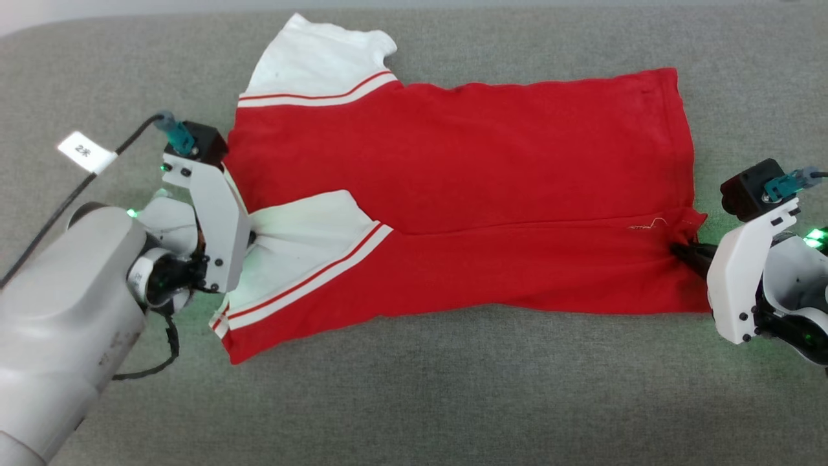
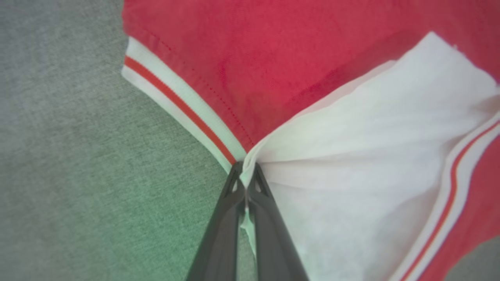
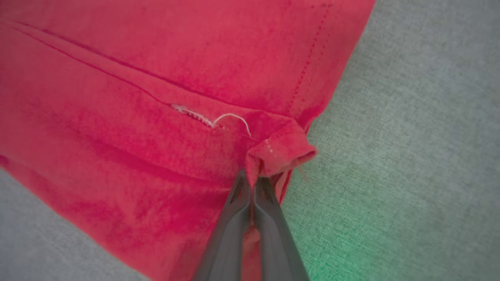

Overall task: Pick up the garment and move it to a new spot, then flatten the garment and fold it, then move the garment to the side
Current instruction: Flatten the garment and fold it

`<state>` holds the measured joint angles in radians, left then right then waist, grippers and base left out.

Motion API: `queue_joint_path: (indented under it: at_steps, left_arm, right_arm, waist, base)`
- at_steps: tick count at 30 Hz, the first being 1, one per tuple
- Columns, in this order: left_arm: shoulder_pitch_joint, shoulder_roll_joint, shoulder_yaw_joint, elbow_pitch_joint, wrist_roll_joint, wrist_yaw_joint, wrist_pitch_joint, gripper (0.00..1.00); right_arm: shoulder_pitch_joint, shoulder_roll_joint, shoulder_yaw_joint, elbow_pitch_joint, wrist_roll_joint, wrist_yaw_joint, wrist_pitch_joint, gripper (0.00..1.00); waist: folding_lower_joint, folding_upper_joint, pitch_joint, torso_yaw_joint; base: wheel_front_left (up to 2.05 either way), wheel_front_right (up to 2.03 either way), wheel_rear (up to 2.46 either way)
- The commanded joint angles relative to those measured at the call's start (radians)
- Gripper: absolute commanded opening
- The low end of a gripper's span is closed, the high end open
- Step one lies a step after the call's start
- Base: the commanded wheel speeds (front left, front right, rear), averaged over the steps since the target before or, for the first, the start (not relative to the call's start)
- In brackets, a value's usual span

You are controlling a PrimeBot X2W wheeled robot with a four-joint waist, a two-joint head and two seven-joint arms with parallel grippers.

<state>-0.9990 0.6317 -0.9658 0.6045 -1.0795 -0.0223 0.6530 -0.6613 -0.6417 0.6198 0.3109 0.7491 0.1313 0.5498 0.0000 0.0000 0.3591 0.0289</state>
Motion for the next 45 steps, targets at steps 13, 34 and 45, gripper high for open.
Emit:
queue_joint_path:
  at_steps: [13,34,45]
  left_arm:
    - [0.022,0.019,-0.003,-0.033,0.018,0.017,-0.045,1.00]
    - [0.265,0.158,0.009,-0.352,-0.119,0.229,0.078,1.00]
    - [0.291,0.147,0.010,-0.253,-0.120,0.227,0.043,1.00]
  right_arm:
    - [0.024,-0.012,-0.037,-0.008,-0.024,-0.001,-0.125,1.00]
    - [0.357,0.255,-0.524,-0.291,-0.457,-0.001,-0.573,1.00]
    - [0.506,0.432,-0.670,-0.463,-0.582,-0.001,-0.583,1.00]
  waist:
    - [0.0000,0.0000,-0.110,0.033]
    - [0.0000,0.0000,-0.182,-0.012]
    - [0.0000,0.0000,-0.127,-0.059]
  base:
    - [0.00,0.00,0.00]
    - [0.00,0.00,0.00]
    - [0.00,0.00,0.00]
